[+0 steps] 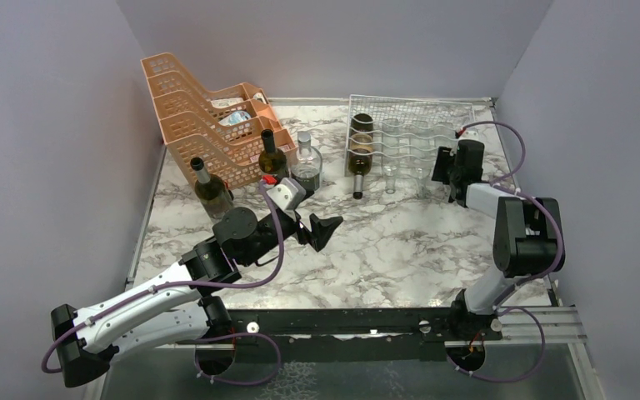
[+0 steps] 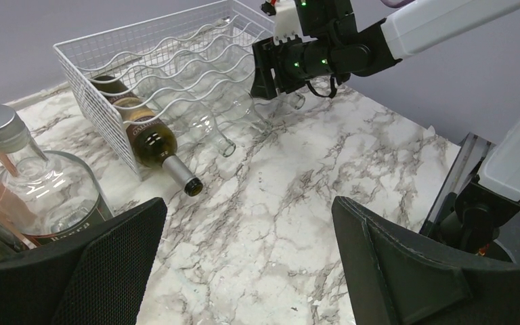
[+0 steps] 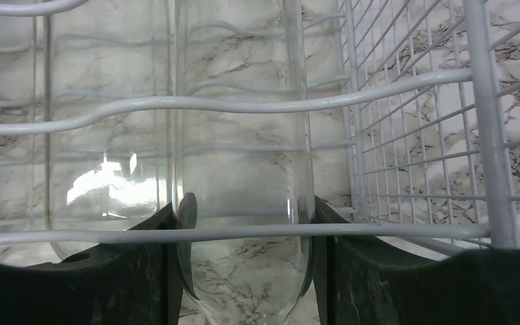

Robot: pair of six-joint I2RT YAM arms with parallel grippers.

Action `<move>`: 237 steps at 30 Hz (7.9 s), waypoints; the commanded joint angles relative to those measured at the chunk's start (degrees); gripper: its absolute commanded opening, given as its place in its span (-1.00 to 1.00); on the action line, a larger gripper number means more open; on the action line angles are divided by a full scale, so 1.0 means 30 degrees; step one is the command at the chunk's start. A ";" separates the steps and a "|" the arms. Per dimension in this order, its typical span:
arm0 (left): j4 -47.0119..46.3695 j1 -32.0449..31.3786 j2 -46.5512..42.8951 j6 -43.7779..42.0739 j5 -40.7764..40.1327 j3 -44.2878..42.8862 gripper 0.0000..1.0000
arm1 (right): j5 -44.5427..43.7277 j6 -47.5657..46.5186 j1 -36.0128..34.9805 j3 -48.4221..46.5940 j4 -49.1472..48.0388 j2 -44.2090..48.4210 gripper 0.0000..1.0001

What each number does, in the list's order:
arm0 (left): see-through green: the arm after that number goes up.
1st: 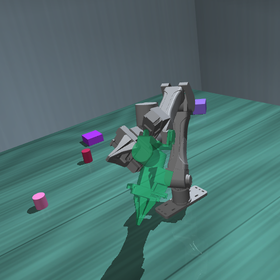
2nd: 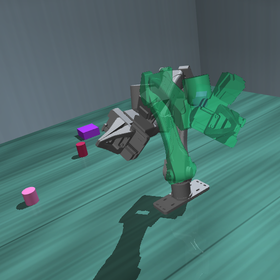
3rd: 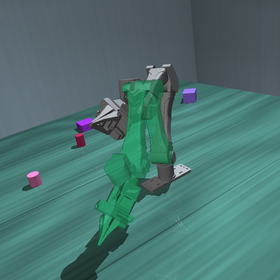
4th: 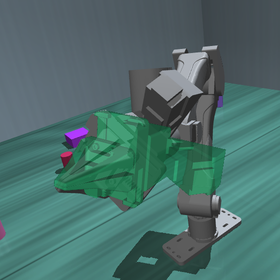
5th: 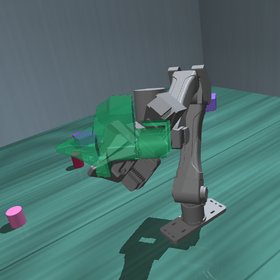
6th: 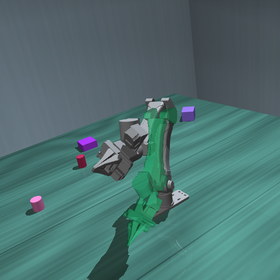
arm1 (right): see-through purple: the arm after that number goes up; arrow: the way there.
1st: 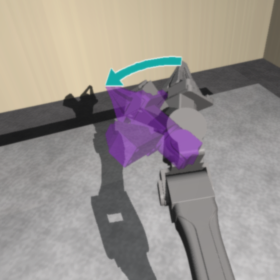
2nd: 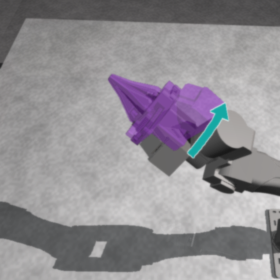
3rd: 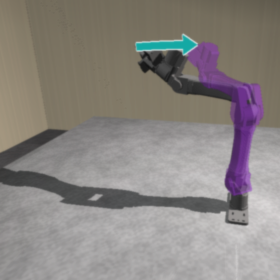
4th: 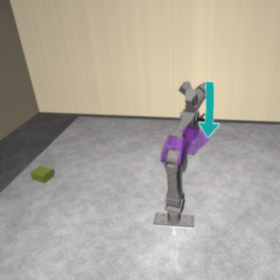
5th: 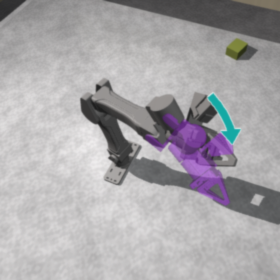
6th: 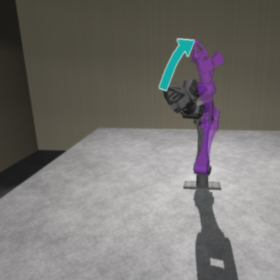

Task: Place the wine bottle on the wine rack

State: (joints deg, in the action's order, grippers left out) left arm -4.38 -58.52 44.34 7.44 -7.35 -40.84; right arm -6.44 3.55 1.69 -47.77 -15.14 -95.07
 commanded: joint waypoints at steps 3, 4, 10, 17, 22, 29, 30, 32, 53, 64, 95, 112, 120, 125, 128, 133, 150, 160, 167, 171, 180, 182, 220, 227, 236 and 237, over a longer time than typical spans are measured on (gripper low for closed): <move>-0.0141 -0.0038 0.0125 -0.0515 -0.0489 -0.0568 0.96 | 0.0419 -0.0386 0.0473 -0.1400 -0.2837 -0.0982 -0.80; -0.0164 -0.0038 0.0183 -0.0543 -0.0479 -0.0567 0.96 | 0.0381 -0.0429 0.0503 -0.1524 -0.2737 -0.1171 -0.72; -0.0260 -0.0038 0.0423 -0.0490 -0.0281 -0.0512 0.96 | 0.0351 -0.0957 0.0662 -0.1364 -0.2946 -0.1364 -0.18; -0.0269 -0.0040 0.0432 -0.0459 -0.0243 -0.0508 0.96 | 0.0832 -0.1217 0.0839 -0.0928 -0.3156 -0.1278 0.32; -0.0156 -0.0062 0.0337 -0.0317 -0.0200 -0.0510 0.96 | 0.0895 -0.1083 0.0867 -0.0781 -0.3095 -0.1014 0.58; 0.0019 -0.0049 0.0115 -0.0312 -0.0162 -0.0563 0.96 | 0.0180 -0.0571 0.0871 -0.0530 -0.2469 -0.0009 0.59; 0.0039 -0.0061 0.0080 -0.0335 -0.0168 -0.0573 0.96 | 0.0018 -0.0408 0.0871 -0.0493 -0.2153 0.0305 0.59; 0.0070 -0.0054 0.0024 -0.0364 -0.0163 -0.0574 0.96 | -0.0328 -0.0019 0.0871 -0.0511 -0.1284 0.1010 0.59; 0.2047 -0.0043 0.0822 0.4288 -0.5991 -0.1384 0.97 | -0.0473 0.6609 0.0871 -0.1297 1.2670 0.7053 0.32; 0.1128 -0.0042 -0.1818 0.1297 -0.7563 -0.0367 0.98 | 0.7285 0.5428 0.0813 -0.1087 1.3033 1.0580 0.16; 0.5708 -0.0041 -0.1187 0.0182 -1.1478 -0.5732 0.98 | 0.0381 0.4788 -1.4542 -1.3051 1.2246 0.0588 0.37; 0.6370 -0.0058 -0.1729 0.1005 -1.0788 -0.5285 0.98 | -0.0695 0.2650 -1.5096 -2.1708 1.3932 -0.7137 0.18; 0.6442 -0.0054 -0.1721 0.1028 -1.0729 -0.5180 0.98 | -0.0579 0.2061 -1.5147 -2.0909 1.3764 -0.6844 -0.49; 0.6443 -0.0040 -0.1668 0.1147 -1.0621 -0.5092 0.98 | -0.1504 0.1340 -1.5636 -1.7773 1.2019 -0.5007 -0.65; 0.6452 -0.0045 -0.1626 0.1225 -1.0447 -0.5049 0.98 | -0.2422 0.0963 -1.6093 -1.4674 1.0692 -0.3038 -0.73; 0.6451 -0.0040 -0.1519 0.1382 -1.0322 -0.4824 0.98 | -0.2628 0.1201 -1.6816 -0.9194 0.8247 0.0395 -0.89; 0.6091 -0.0049 -0.0484 0.1591 -0.9727 -0.4174 0.98 | 0.0209 0.4377 -1.7000 -0.3162 1.0739 0.5424 -0.98; 0.5930 -0.0048 -0.0014 0.1420 -0.9517 -0.3872 0.98 | 0.0882 0.4003 -1.7000 -0.0165 1.0980 0.6463 -0.98; 0.5744 -0.0044 0.0282 0.1190 -0.9459 -0.3731 0.98 | 0.1473 0.4567 -1.7003 0.0643 1.1388 0.5633 -0.98; 0.5764 -0.0050 0.0469 0.1108 -0.9360 -0.3705 0.98 | 0.1627 0.4584 -1.7001 -0.0019 1.2188 0.4318 -0.69; 0.5957 -0.0024 0.0459 0.1039 -0.9326 -0.3614 0.98 | 0.1069 0.5005 -1.7005 -0.0625 1.2419 0.2640 -0.34; 0.5983 -0.0065 0.0467 0.1020 -0.9326 -0.3586 0.98 | 0.0999 0.5047 -1.7004 -0.0715 1.2289 0.2564 -0.20; 0.6178 -0.0050 0.0441 0.0686 -0.9414 -0.3467 0.98 | -0.1285 0.6297 -1.7020 -0.1427 0.8531 -0.0630 -0.48; 0.6222 -0.0040 0.0415 0.0683 -0.9414 -0.3467 0.98 | -0.1823 0.5756 -1.7005 -0.0948 0.8105 0.0588 -0.98; 0.6199 -0.0047 0.0397 0.0683 -0.9399 -0.3523 0.98 | -0.1150 0.5030 -1.7003 0.0012 0.6852 0.3171 -0.98; 0.6195 -0.0050 0.0404 0.0698 -0.9386 -0.3529 0.98 | -0.1072 0.4962 -1.6993 0.0084 0.6725 0.3423 -0.98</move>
State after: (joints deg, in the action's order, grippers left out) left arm 14.70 -58.52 46.15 10.00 -36.45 -51.62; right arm -8.64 19.84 -49.28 -47.86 10.81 -90.32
